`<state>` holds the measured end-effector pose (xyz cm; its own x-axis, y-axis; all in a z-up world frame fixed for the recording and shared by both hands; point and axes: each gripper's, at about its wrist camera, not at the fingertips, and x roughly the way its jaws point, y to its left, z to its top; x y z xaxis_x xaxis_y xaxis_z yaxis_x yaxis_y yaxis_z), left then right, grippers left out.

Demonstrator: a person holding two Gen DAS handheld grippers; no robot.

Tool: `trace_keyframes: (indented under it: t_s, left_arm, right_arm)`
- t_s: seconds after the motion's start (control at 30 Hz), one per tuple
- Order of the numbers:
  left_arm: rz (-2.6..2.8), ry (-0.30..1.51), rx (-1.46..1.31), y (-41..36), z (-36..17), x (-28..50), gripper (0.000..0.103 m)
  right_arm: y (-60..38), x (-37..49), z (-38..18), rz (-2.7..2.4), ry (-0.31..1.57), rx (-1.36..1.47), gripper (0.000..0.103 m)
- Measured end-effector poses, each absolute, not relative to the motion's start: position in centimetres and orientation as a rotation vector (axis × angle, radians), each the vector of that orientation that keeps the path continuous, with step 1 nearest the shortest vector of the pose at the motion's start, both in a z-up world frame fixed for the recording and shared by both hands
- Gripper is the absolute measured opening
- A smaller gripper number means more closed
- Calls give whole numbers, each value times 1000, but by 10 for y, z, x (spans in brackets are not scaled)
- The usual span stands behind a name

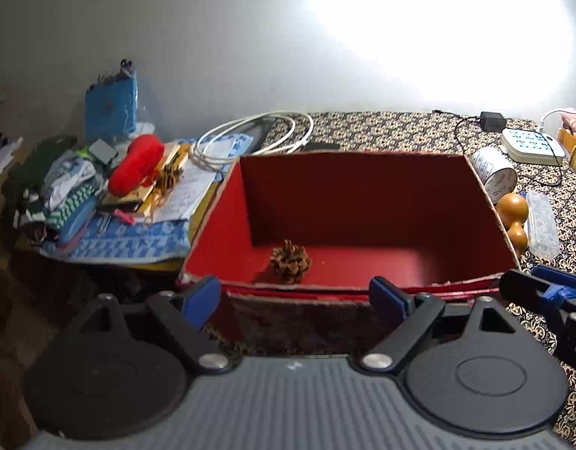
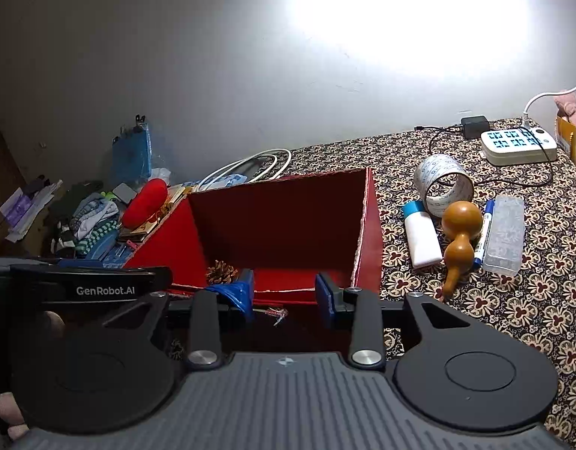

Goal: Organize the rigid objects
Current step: 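Withdraw the right tool from the box toward the silver clip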

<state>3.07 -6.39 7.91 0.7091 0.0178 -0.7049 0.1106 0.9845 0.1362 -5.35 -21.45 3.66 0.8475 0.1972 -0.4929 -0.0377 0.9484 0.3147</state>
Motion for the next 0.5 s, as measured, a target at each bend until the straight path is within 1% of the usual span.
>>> trace_keyframes:
  t_s: [0.23, 0.5]
  left_arm:
    - [25, 837, 155, -74, 69, 12, 89]
    - [76, 907, 110, -69, 45, -6, 89]
  right_arm:
    - [-223, -62, 18, 240, 640, 332, 19]
    - [-234, -67, -3, 310, 741, 380, 19]
